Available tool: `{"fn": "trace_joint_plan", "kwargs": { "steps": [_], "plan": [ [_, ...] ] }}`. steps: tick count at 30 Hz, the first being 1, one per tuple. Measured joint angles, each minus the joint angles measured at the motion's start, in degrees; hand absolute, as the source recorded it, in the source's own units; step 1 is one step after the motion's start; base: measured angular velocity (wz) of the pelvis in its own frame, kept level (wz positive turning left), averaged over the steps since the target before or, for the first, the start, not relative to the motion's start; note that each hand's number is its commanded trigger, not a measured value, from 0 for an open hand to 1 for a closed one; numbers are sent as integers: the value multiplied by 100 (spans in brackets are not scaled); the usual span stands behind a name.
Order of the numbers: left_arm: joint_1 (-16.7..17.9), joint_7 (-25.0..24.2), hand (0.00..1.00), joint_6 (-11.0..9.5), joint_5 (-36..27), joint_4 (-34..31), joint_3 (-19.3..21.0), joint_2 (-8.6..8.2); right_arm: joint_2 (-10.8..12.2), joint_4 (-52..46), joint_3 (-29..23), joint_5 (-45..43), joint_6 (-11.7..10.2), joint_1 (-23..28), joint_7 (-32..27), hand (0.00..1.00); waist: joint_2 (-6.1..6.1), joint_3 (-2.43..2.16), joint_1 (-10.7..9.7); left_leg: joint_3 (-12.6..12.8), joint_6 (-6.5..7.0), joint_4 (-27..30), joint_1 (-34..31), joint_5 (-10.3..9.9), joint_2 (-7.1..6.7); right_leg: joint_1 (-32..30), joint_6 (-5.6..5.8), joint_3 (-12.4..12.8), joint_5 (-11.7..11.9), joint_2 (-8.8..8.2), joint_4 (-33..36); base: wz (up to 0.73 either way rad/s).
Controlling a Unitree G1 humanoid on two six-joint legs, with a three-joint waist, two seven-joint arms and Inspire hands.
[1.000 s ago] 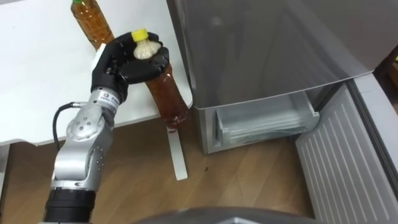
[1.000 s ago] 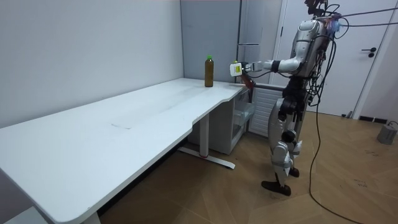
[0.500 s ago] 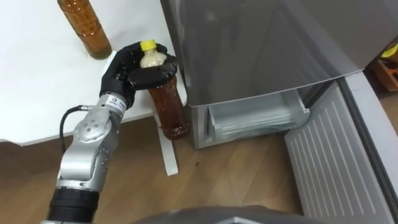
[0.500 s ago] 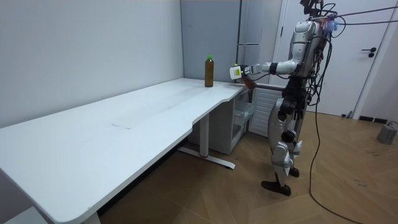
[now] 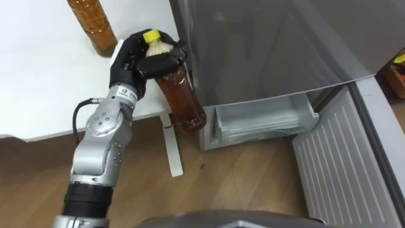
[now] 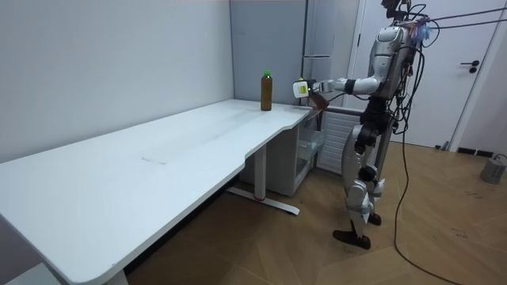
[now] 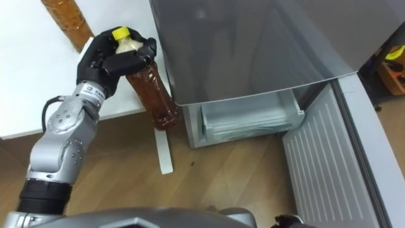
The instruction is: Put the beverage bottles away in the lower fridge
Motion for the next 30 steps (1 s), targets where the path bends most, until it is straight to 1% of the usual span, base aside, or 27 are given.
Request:
{"fn": "trace_joint_plan", "kwargs": {
  "steps": [1,3,5,8,9,10,11,12,13,14,16,18,20,23,25,27,28,30],
  "plan": [
    [7,0,100,-1,-12,0,-68,21,-42,-109,131,0,0,0,-4,0,-3,4,55,1,1,-2,-5,1,0,-9,0,-3,0,-4,42,0],
    [40,-17,100,-7,-62,0,-144,34,-90,-292,182,8,-29,0,-23,0,-5,5,132,1,2,-2,-1,1,0,-12,0,-8,0,-8,66,0],
    [81,-58,100,-59,-67,0,-207,43,-123,-521,182,17,-104,-1,-34,0,-16,13,203,-4,3,-1,-3,2,-1,-6,0,-13,1,-8,65,2],
    [168,-169,100,-133,-186,0,-240,62,-146,-829,290,128,-279,-3,-101,0,-24,17,284,-28,6,18,-5,4,0,9,0,-38,1,-7,62,3],
    [179,-193,100,-162,-220,0,-259,57,-159,-879,344,190,-326,-3,-101,0,-33,23,337,-28,6,25,-7,4,0,13,0,-44,1,-7,63,0],
    [209,-211,100,-252,-249,0,-285,57,-157,-994,343,318,-327,-1,-94,0,-44,30,364,-29,7,35,-19,5,1,10,0,-53,1,-7,63,0],
    [222,-215,100,-283,-249,-3,-295,62,-148,-1084,340,461,-343,-1,-87,0,-50,33,368,-30,7,40,-26,5,3,7,-1,-56,1,-7,63,0],
    [233,-222,100,-288,-249,-4,-296,74,-130,-1278,341,708,-465,-1,-86,0,-57,33,366,-33,7,51,-34,6,4,7,-2,-60,2,-6,59,0],
    [236,-235,100,-290,-249,-4,-303,79,-25,-1477,344,863,-581,-2,-71,0,-62,30,365,-39,8,60,-37,5,3,11,-1,-68,1,-6,57,0],
    [236,-248,100,-294,-248,-4,-309,82,40,-1557,346,937,-645,-7,-59,0,-68,26,365,-43,8,64,-39,5,3,11,-1,-69,1,-6,55,3],
    [241,-337,100,-375,-239,-5,-349,112,252,-1802,425,1244,-835,-27,81,0,-79,18,369,-67,8,88,-56,5,-3,15,-1,-88,1,-11,54,5],
    [245,-374,100,-413,-237,-10,-348,125,332,-1920,500,1290,-887,-77,202,0,-76,15,392,-87,8,91,-60,5,-7,18,-1,-98,1,-13,55,5],
    [262,-392,100,-431,-238,-10,-348,130,337,-1937,566,1310,-894,-183,319,0,-72,13,423,-94,8,92,-50,5,-7,37,-1,-103,1,-13,55,2],
    [291,-438,100,-444,-233,-10,-353,136,337,-1987,577,1311,-928,-236,433,0,-85,1,447,-169,8,115,-73,5,-9,52,-1,-179,1,-13,56,12],
    [358,-439,100,-452,-222,-10,-353,132,327,-2120,602,1308,-919,-228,559,0,-70,-17,487,-179,8,135,-87,5,-8,50,-2,-191,2,-13,69,2],
    [434,-452,100,-454,-219,-9,-357,145,312,-2330,731,1312,-920,-225,641,0,-63,-21,481,-183,8,145,-82,5,-8,70,-5,-209,4,-14,70,2],
    [492,-483,100,-454,-154,-10,-363,180,314,-2429,802,1313,-932,-228,707,0,-65,-20,477,-188,8,151,-66,5,-8,102,-6,-236,6,-18,68,6],
    [589,-539,100,-455,-102,-10,-383,213,329,-2537,832,1312,-933,-227,846,0,-65,-22,479,-211,8,169,-60,5,-9,139,-6,-292,6,-25,69,10]
  ]
}}
